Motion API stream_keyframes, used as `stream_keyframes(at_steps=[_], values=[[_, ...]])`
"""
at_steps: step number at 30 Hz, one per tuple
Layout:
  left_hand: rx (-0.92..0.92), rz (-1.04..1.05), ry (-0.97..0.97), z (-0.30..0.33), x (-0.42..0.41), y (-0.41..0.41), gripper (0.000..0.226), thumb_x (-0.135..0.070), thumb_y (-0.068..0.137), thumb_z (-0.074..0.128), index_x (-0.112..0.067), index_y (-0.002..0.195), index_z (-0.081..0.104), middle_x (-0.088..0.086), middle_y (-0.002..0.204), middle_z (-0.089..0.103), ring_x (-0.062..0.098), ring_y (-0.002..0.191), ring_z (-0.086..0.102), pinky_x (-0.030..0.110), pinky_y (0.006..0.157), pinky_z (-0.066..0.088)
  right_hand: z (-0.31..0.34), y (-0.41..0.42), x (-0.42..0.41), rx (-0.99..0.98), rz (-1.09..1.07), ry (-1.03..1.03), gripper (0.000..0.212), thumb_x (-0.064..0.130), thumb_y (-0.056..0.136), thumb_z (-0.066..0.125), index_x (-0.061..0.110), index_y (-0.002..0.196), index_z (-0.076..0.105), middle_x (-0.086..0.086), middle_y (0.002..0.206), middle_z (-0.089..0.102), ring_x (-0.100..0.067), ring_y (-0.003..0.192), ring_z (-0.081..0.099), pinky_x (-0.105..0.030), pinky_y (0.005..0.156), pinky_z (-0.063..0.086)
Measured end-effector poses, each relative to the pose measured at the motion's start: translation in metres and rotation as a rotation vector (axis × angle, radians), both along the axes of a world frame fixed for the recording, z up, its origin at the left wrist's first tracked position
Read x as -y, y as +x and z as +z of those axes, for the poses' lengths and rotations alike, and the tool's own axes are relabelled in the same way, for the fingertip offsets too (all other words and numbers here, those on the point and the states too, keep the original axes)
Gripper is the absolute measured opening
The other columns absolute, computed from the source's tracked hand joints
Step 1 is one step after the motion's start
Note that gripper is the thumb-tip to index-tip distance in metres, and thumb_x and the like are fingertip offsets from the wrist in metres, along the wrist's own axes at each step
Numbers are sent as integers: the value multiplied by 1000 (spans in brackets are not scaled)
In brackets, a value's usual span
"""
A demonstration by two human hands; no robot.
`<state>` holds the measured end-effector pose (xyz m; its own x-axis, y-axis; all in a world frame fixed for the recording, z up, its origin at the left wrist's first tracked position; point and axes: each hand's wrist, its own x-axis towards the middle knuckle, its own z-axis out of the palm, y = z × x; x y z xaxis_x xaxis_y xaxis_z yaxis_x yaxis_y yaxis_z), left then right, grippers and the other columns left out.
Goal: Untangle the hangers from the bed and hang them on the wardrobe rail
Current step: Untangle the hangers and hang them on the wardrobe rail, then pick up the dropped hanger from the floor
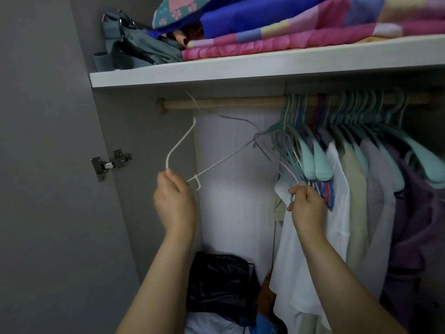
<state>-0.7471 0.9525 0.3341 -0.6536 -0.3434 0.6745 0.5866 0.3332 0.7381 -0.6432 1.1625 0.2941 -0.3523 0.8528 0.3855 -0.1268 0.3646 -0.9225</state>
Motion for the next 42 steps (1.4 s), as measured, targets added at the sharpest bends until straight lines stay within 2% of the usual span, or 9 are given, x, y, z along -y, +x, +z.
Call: stream_keyframes(at_steps=[5, 10, 18, 21, 24, 30, 36, 39, 42], values=[[-16, 77, -5, -2, 21, 14, 36, -23, 101, 27, 0, 84, 47, 26, 70, 56, 44, 66, 53, 38, 58, 25, -4, 1, -8, 46, -10, 66, 31, 19, 96, 39, 20, 73, 59, 3, 77, 61, -24, 68, 61, -34, 66, 46], [-93, 79, -270, 5, -6, -1, 41, -30, 98, 27, -1, 81, 49, 28, 62, 59, 46, 53, 56, 35, 49, 27, 0, -4, 5, 50, 34, 48, 30, 15, 98, 38, 6, 84, 62, 16, 79, 50, -25, 64, 59, -32, 63, 45], [-246, 33, -680, 35, -57, -31, 29, -22, 93, 42, -7, 68, 47, 10, 40, 48, 32, 28, 46, 20, 36, 19, -3, -13, 6, 20, 89, -11, 32, 21, 97, 41, 20, 73, 61, 9, 64, 55, -20, 55, 56, -41, 66, 48], [-156, 15, -849, 32, -59, -27, 15, -6, 92, 49, 3, 104, 54, 11, 54, 56, 31, 43, 55, 26, 41, 24, 1, -6, 5, 19, 103, -15, 30, 18, 97, 42, 16, 77, 64, 14, 62, 52, -23, 58, 58, -42, 67, 46], [18, 25, -1048, 26, -56, -17, 77, 6, 87, 43, -5, 152, 2, 4, 65, 49, 20, 51, 42, 33, 48, 32, 6, -1, 4, 49, 104, -6, 28, 18, 96, 42, 11, 81, 65, 20, 68, 54, -20, 62, 61, -40, 70, 47], [18, -207, -1048, 28, -73, 17, 70, 3, 89, 37, -12, 152, 10, 16, 93, 63, 31, 73, 51, 36, 61, 35, 6, -3, 19, 47, 103, 119, 30, 21, 100, 38, 22, 81, 60, -4, 95, 62, -10, 62, 60, -27, 61, 43], [60, -677, -875, 19, -73, 36, 56, -23, 101, 33, -22, 152, 10, 12, 97, 68, 31, 83, 62, 42, 70, 51, -7, 6, 60, -13, 184, 39, 45, 14, 102, 36, 13, 147, 31, 8, 146, 29, 2, 80, 64, -27, 68, 55], [137, -764, -882, -26, -29, 46, 57, -20, 100, 35, -30, 152, 14, 8, 104, 67, 24, 89, 61, 41, 76, 52, -35, 14, 98, 29, 189, -34, 46, 13, 100, 40, 18, 146, 32, 9, 144, 29, 7, 80, 60, -31, 76, 55], [319, -769, -892, -94, 37, 52, 49, -17, 98, 39, -28, 145, 32, 6, 110, 67, 23, 97, 61, 34, 78, 50, -79, 15, 145, 187, 365, -93, 23, 11, 99, 42, 19, 116, 55, -2, 120, 60, -12, 79, 64, -32, 70, 55]])
